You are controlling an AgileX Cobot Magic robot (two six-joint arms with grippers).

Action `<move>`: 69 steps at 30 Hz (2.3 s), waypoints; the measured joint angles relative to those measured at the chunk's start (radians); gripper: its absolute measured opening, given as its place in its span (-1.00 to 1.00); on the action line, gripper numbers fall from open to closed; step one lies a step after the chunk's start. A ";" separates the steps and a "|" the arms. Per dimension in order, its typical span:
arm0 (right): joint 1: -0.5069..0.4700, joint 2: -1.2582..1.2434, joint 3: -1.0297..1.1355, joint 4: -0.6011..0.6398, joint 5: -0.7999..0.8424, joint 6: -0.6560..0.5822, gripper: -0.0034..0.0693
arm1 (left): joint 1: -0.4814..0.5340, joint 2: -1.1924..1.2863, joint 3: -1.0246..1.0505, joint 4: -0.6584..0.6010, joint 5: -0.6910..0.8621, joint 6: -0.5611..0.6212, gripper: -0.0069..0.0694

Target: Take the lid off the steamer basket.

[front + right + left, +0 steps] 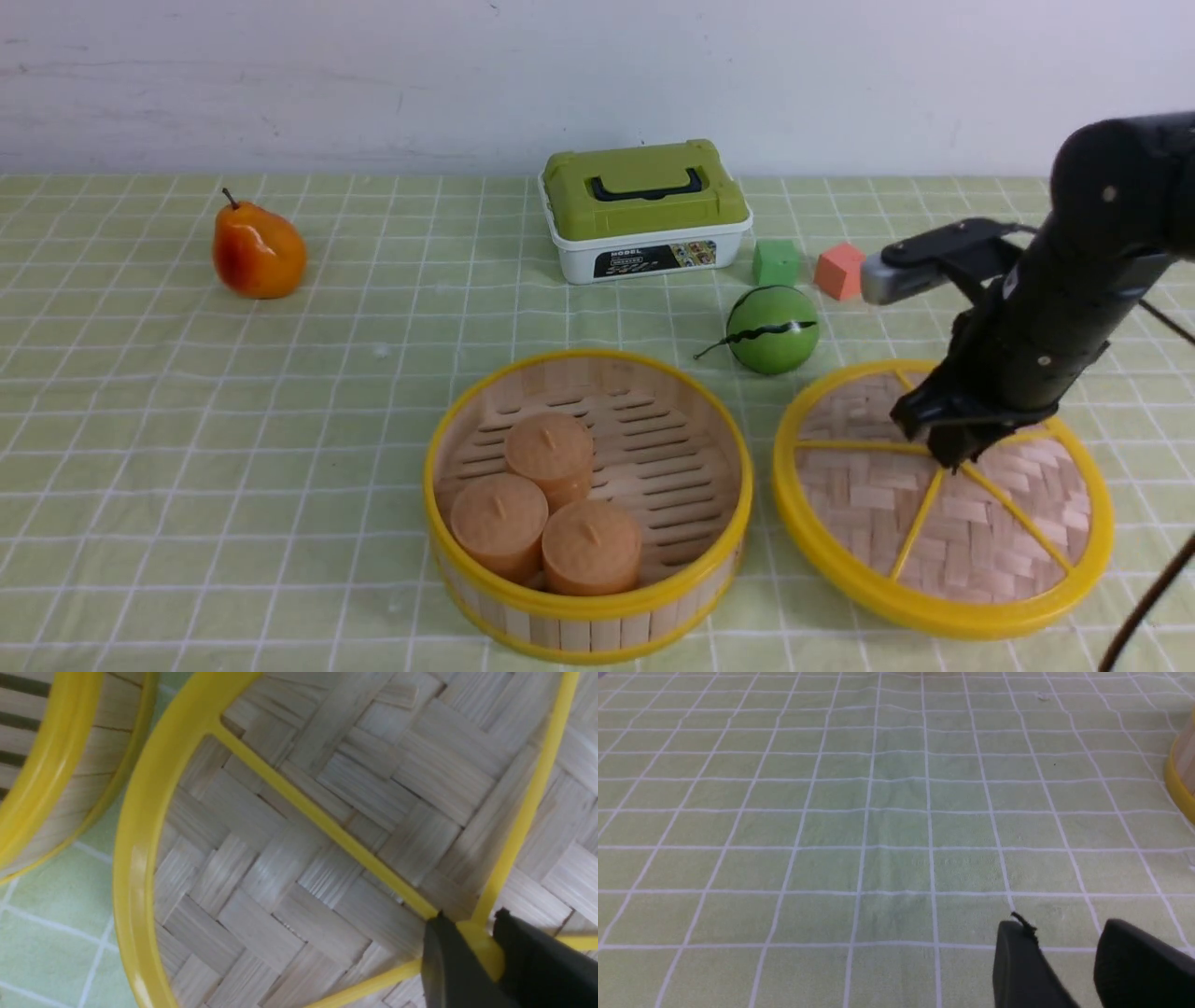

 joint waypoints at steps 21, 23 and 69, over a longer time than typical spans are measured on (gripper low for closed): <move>0.000 -0.469 0.089 0.108 -0.004 -0.014 0.10 | 0.000 0.000 0.000 0.000 0.000 0.000 -0.19; 0.000 -0.584 0.152 0.113 -0.037 -0.018 0.03 | 0.000 0.000 0.000 0.000 0.000 0.000 -0.19; -0.064 -1.644 1.371 0.034 -1.042 0.110 -0.91 | 0.000 0.000 0.000 0.000 0.000 0.000 -0.19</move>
